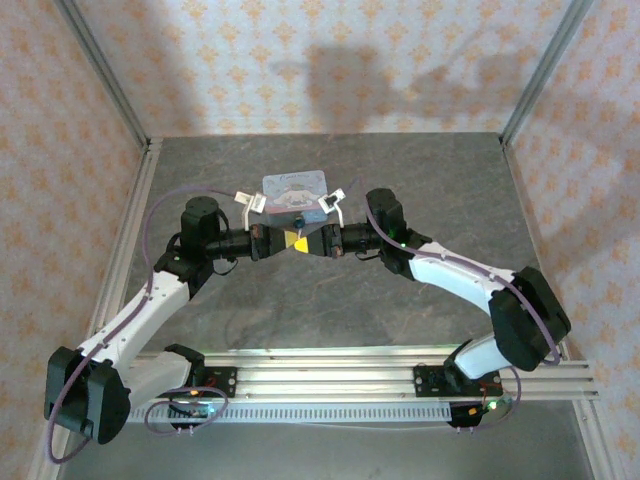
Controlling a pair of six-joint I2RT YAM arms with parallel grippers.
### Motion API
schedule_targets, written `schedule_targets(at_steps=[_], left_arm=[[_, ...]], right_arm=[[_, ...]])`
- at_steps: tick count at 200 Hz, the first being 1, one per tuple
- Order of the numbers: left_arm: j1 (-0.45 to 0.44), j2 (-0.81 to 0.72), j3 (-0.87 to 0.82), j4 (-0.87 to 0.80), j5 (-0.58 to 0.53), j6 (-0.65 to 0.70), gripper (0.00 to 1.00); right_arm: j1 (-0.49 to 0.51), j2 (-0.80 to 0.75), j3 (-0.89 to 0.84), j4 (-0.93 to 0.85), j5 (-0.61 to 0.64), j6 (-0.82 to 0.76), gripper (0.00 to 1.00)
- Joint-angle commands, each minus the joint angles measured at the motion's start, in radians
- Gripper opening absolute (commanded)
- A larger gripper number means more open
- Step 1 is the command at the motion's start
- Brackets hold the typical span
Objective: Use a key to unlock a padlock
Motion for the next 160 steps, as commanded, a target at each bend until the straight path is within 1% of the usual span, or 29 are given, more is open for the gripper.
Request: schedule_targets(at_steps=[1, 26, 32, 58, 60, 83, 109, 121, 124, 139, 160], left_arm=[[-0.04, -0.009, 0.007, -0.033, 0.027, 0.04, 0.0], [-0.04, -0.01, -0.001, -0.038, -0.02, 0.038, 0.0], [-0.04, -0.012, -0.006, -0.03, -0.034, 0.034, 0.0], [-0.04, -0.012, -0.031, 0.02, -0.073, 0.016, 0.0], [-0.04, -0.012, -0.031, 0.023, -0.075, -0.005, 0.0], [-0.04, -0.013, -0.034, 0.024, -0.102, -0.014, 0.0], [-0.039, -0.015, -0.029, 0.009, -0.117, 0.002, 0.0], [-0.037, -0.016, -0.023, -0.01, -0.121, 0.004, 0.0], [-0.037, -0.017, -0.022, -0.011, -0.121, 0.028, 0.0], [-0.037, -0.017, -0.01, -0.041, -0.117, 0.062, 0.0], [-0.037, -0.015, 0.035, -0.154, -0.111, 0.164, 0.0]], right_arm=[[0.008, 0.007, 0.065, -0.009, 0.021, -0.043, 0.0], [0.008, 0.003, 0.077, -0.079, 0.067, -0.073, 0.0], [0.008, 0.004, 0.081, -0.094, 0.079, -0.078, 0.02], [0.008, 0.003, 0.092, -0.134, 0.108, -0.092, 0.14], [0.008, 0.001, 0.092, -0.137, 0.111, -0.093, 0.15], [0.008, -0.002, 0.099, -0.169, 0.137, -0.101, 0.27], [0.004, -0.017, 0.102, -0.203, 0.171, -0.106, 0.34], [-0.004, -0.028, 0.098, -0.213, 0.182, -0.108, 0.34], [-0.006, -0.033, 0.097, -0.215, 0.183, -0.108, 0.34], [-0.023, -0.052, 0.094, -0.234, 0.185, -0.107, 0.35], [-0.056, -0.094, 0.085, -0.259, 0.186, -0.102, 0.37]])
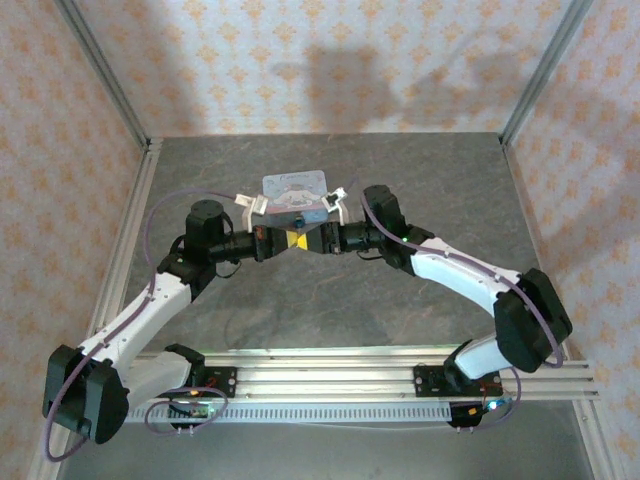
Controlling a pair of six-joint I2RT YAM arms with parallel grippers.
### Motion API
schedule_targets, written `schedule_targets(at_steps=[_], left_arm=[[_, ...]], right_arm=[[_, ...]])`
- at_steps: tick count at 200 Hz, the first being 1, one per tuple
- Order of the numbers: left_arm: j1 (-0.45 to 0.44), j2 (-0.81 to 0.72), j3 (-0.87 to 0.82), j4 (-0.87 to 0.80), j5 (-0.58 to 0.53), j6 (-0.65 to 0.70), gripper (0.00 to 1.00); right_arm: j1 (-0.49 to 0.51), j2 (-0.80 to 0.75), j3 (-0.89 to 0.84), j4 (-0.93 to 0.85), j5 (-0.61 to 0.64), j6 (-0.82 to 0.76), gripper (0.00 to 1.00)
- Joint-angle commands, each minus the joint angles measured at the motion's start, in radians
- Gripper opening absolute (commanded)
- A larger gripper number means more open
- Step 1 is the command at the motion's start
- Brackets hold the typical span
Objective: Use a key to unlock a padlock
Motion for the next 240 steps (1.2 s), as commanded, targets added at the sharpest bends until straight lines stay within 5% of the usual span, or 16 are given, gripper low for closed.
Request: schedule_targets(at_steps=[1, 73, 159, 209, 240], left_arm=[[-0.011, -0.015, 0.053, -0.132, 0.015, 0.128, 0.0], [-0.01, 0.02, 0.211, -0.381, 0.138, 0.343, 0.0], [-0.011, 0.031, 0.257, -0.448, 0.221, 0.389, 0.0], [-0.011, 0.035, 0.258, -0.456, 0.227, 0.392, 0.0], [-0.011, 0.045, 0.26, -0.456, 0.223, 0.386, 0.0]], right_arm=[[-0.042, -0.079, 0.029, -0.009, 0.031, -0.011, 0.37], [-0.053, -0.116, 0.079, -0.105, -0.066, -0.048, 0.54], [0.003, -0.083, 0.1, -0.138, -0.116, -0.081, 0.55], [0.027, -0.046, 0.112, -0.107, -0.145, -0.059, 0.42], [0.03, -0.042, 0.105, -0.087, -0.141, -0.048, 0.17]])
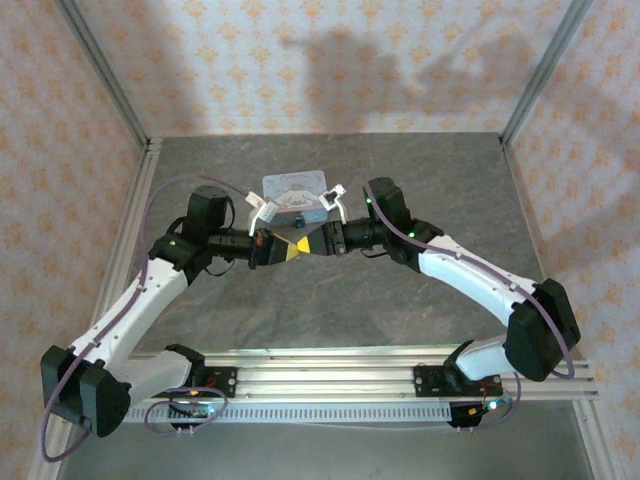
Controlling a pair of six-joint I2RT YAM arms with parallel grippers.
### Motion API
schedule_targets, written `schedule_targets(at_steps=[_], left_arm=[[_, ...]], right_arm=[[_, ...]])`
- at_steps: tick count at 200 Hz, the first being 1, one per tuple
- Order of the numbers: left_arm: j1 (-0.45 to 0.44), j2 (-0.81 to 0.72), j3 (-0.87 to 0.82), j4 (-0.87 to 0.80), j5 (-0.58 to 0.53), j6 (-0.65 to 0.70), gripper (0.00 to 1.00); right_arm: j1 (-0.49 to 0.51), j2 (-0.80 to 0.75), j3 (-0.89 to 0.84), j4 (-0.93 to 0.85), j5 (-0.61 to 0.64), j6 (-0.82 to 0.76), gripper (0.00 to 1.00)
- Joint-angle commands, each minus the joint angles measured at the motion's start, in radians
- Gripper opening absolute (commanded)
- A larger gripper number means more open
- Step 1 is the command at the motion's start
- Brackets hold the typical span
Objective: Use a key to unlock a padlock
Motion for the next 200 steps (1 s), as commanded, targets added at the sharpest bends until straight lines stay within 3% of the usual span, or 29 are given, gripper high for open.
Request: schedule_targets(at_steps=[1, 21, 58, 82, 101, 137, 200], left_arm=[[-0.005, 0.006, 0.037, -0.005, 0.034, 0.01, 0.0], [-0.003, 0.009, 0.034, 0.008, 0.022, -0.007, 0.0], [0.0, -0.01, 0.015, 0.059, -0.041, -0.072, 0.0], [0.011, -0.055, -0.019, 0.115, -0.125, -0.139, 0.41], [0.02, -0.1, -0.072, 0.222, -0.156, -0.237, 0.54], [0.014, -0.143, -0.185, 0.558, -0.156, -0.497, 0.58], [-0.039, -0.148, -0.2, 0.567, -0.152, -0.486, 0.52]], right_arm=[[0.009, 0.008, 0.024, 0.045, -0.01, 0.001, 0.16], [0.009, 0.007, 0.019, 0.057, -0.004, 0.005, 0.0], [0.009, -0.014, -0.005, 0.064, 0.061, -0.011, 0.0], [0.007, -0.047, -0.002, 0.016, 0.128, -0.077, 0.0], [0.006, -0.063, 0.045, -0.109, 0.149, -0.195, 0.0], [0.005, -0.036, 0.141, -0.226, 0.067, -0.318, 0.0], [-0.011, 0.001, 0.158, -0.121, 0.012, -0.255, 0.0]])
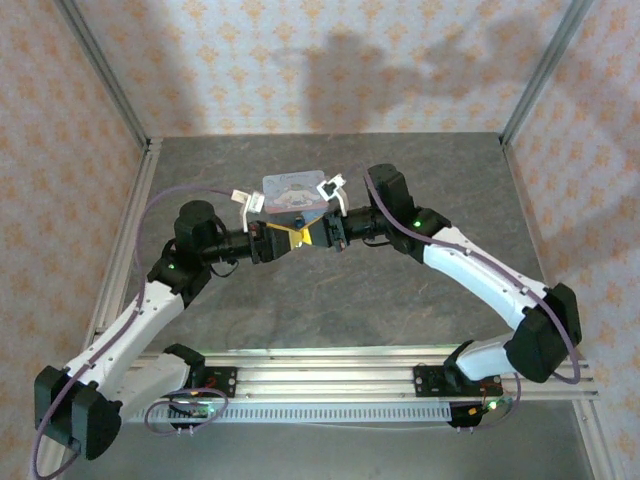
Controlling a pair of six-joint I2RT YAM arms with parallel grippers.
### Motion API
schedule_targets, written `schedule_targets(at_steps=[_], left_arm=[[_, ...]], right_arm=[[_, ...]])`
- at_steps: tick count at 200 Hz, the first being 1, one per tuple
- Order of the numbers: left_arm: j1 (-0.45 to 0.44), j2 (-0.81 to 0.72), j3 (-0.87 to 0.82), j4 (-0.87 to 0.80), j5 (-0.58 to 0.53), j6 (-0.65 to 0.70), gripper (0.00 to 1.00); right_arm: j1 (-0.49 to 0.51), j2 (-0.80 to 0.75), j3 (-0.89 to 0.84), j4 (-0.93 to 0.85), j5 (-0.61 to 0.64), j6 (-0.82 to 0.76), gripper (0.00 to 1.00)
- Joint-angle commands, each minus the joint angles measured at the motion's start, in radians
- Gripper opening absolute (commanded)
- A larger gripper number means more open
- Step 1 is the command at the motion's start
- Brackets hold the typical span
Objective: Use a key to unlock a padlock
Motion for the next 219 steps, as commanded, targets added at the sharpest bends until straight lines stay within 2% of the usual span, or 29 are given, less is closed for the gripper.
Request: schedule_targets(at_steps=[1, 55, 96, 160, 219], left_arm=[[-0.006, -0.015, -0.014, 0.072, -0.005, -0.023, 0.52], [-0.006, -0.011, -0.034, 0.057, 0.003, -0.008, 0.45], [-0.006, -0.012, -0.042, 0.062, 0.003, -0.005, 0.35], [-0.006, -0.019, -0.03, 0.027, 0.0, 0.022, 0.0], [-0.006, -0.041, -0.023, -0.028, -0.017, 0.052, 0.0]], right_arm=[[-0.012, 0.003, 0.009, 0.067, -0.04, 0.01, 0.0], [-0.033, -0.02, -0.025, 0.144, -0.018, 0.062, 0.0], [-0.032, -0.017, -0.036, 0.168, -0.026, 0.081, 0.0], [-0.032, -0.021, -0.055, 0.205, -0.02, 0.11, 0.0], [-0.032, -0.008, -0.079, 0.262, -0.02, 0.152, 0.0]])
